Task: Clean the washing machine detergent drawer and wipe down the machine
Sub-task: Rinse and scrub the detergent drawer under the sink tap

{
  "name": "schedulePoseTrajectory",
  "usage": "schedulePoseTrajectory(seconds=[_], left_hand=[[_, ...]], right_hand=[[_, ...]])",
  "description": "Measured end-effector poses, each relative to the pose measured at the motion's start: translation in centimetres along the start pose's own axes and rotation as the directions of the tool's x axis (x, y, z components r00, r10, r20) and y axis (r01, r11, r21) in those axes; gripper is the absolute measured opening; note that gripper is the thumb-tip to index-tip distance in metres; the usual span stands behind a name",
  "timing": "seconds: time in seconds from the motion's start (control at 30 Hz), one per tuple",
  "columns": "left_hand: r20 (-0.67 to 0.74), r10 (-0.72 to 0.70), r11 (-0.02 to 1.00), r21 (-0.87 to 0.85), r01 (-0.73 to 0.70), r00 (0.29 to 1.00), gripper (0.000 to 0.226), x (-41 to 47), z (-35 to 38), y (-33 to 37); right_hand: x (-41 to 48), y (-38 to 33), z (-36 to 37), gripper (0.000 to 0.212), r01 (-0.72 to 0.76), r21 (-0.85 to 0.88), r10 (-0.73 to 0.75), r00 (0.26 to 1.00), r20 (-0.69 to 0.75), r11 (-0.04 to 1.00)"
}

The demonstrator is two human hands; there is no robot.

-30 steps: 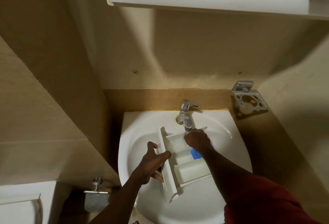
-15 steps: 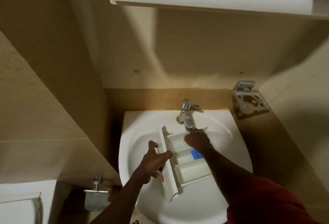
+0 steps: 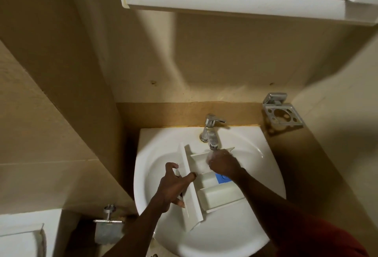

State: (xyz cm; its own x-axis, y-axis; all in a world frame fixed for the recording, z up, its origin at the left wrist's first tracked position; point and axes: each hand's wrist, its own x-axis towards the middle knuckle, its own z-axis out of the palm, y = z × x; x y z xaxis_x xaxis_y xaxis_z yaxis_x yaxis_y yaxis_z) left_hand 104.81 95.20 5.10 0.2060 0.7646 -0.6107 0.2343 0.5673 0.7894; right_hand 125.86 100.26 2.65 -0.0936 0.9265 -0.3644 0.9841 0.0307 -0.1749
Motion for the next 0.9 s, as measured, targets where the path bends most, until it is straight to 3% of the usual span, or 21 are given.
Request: schedulePoseTrajectory(seconds=[0.07, 0.13, 0.17, 0.2, 0.27, 0.33, 0.37, 0.47, 0.57, 0.63, 0.73, 0.8, 0.9], left_hand=[[-0.012, 0.004, 1.000, -0.016, -0.005, 1.000, 0.065, -0.2, -0.1, -0.1], [-0.002, 0.010, 0.999, -0.030, -0.010, 1.000, 0.070, -0.4, -0.2, -0.1], [0.013, 0.013, 0.999, -0.038, -0.012, 1.000, 0.072, -0.6, -0.2, -0.1], [0.025, 0.020, 0.999, -0.045, -0.019, 0.999, 0.073, -0.7, -0.1, -0.1], [0.049, 0.048, 0.997, -0.063, -0.045, 0.998, 0.072, -1.1, 0.1, 0.0], [0.076, 0.064, 0.995, -0.083, -0.058, 0.995, 0.075, -1.3, 0.3, 0.1], [0.095, 0.066, 0.994, -0.088, -0.058, 0.993, 0.079, -1.4, 0.4, 0.2], [0.171, 0.044, 0.994, -0.103, -0.026, 0.984, 0.085, -2.0, 0.2, 0.4], [0.160, -0.006, 0.998, -0.067, 0.016, 0.987, 0.072, -2.1, -0.7, 1.1], [-0.003, -0.006, 1.000, -0.011, 0.006, 1.000, 0.068, -1.2, -1.6, 1.4], [-0.274, 0.091, 0.995, 0.068, -0.075, 0.957, 0.066, 0.8, -2.8, 2.0], [-0.230, 0.132, 0.989, 0.102, -0.111, 0.964, 0.059, 1.9, -3.7, 2.9], [0.016, 0.030, 0.990, 0.139, -0.032, 0.999, 0.055, 2.7, -4.9, 4.6]], right_hand=[[-1.0, 2.3, 1.2, 0.016, -0.029, -0.140, -0.037, 0.894, -0.446, 0.990], [-2.4, 4.2, 1.6, 0.011, -0.080, -0.069, 0.026, 0.819, -0.573, 0.994], [-2.9, 4.7, 1.5, 0.023, -0.119, 0.054, 0.129, 0.817, -0.562, 0.991], [-3.0, 5.3, 1.3, 0.040, -0.214, 0.231, 0.301, 0.829, -0.471, 0.949], [-3.0, 5.7, 0.0, 0.064, -0.427, 0.509, 0.554, 0.824, -0.122, 0.747], [-2.9, 5.7, -1.1, 0.059, -0.556, 0.595, 0.538, 0.810, 0.233, 0.580], [-2.8, 5.8, -1.2, 0.055, -0.562, 0.634, 0.519, 0.808, 0.280, 0.532], [-2.5, 5.7, -1.4, 0.052, -0.520, 0.720, 0.518, 0.815, 0.259, 0.459], [-2.5, 5.5, -1.3, 0.054, -0.520, 0.719, 0.504, 0.820, 0.269, 0.461], [-2.4, 5.5, -1.4, 0.054, -0.508, 0.715, 0.486, 0.833, 0.266, 0.480], [-2.1, 5.5, -1.4, 0.051, -0.507, 0.699, 0.443, 0.847, 0.295, 0.505], [-1.9, 5.3, -1.8, 0.042, -0.506, 0.661, 0.414, 0.856, 0.308, 0.554], [-1.6, 5.2, -2.1, 0.031, -0.513, 0.638, 0.374, 0.858, 0.353, 0.574]])
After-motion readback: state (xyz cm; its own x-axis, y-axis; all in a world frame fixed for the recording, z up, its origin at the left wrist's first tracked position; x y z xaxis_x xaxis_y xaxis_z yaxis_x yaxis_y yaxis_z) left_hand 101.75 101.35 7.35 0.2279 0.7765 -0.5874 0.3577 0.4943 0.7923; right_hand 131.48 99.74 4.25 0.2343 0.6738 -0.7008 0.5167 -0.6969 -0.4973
